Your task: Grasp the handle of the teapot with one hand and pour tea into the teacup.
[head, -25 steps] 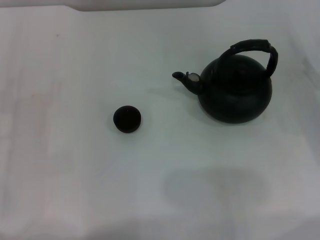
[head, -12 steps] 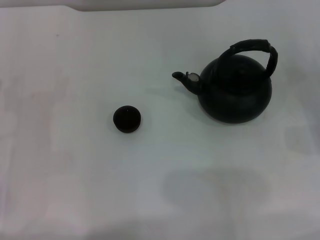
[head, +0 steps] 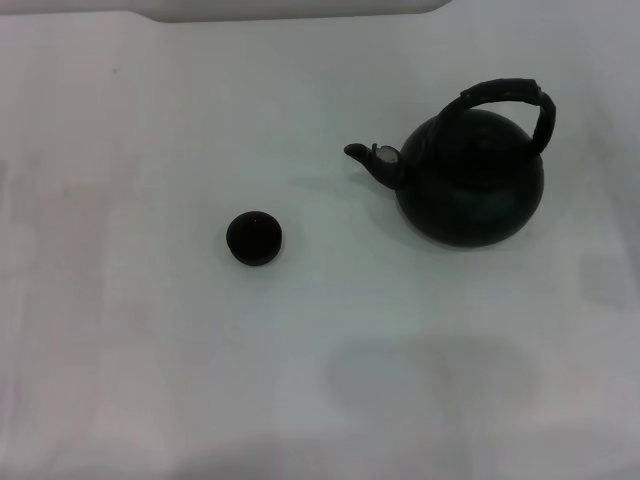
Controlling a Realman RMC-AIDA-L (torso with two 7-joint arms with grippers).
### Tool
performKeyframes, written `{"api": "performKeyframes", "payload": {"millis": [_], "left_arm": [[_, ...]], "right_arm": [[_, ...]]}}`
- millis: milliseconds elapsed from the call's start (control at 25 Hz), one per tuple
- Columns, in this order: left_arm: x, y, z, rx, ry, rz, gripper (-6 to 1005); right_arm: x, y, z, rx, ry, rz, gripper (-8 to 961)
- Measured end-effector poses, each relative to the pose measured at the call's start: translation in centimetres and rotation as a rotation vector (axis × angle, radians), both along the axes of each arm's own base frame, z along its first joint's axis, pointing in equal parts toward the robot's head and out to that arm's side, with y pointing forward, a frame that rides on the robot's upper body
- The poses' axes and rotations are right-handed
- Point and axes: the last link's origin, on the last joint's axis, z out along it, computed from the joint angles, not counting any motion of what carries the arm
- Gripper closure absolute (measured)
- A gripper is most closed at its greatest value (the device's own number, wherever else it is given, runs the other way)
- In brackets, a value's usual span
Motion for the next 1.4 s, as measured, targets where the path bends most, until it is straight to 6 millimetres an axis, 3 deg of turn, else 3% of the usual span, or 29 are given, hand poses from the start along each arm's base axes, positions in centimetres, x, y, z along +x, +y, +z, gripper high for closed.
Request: {"api": "performKeyframes", "payload": {"millis": [640,1400], "left_arm": [[0.8,0.9,-1.6,-0.080,-0.027,-0.017,112],[1.4,1.3,-2.2,-0.089,-0.056,-0.030,112]], "right_arm": [[0.2,0.6,1.5,0.061,-0.016,-0.008,116],[-0.3,1.1,1.2,0.047,-0.053,0.014,115]]}}
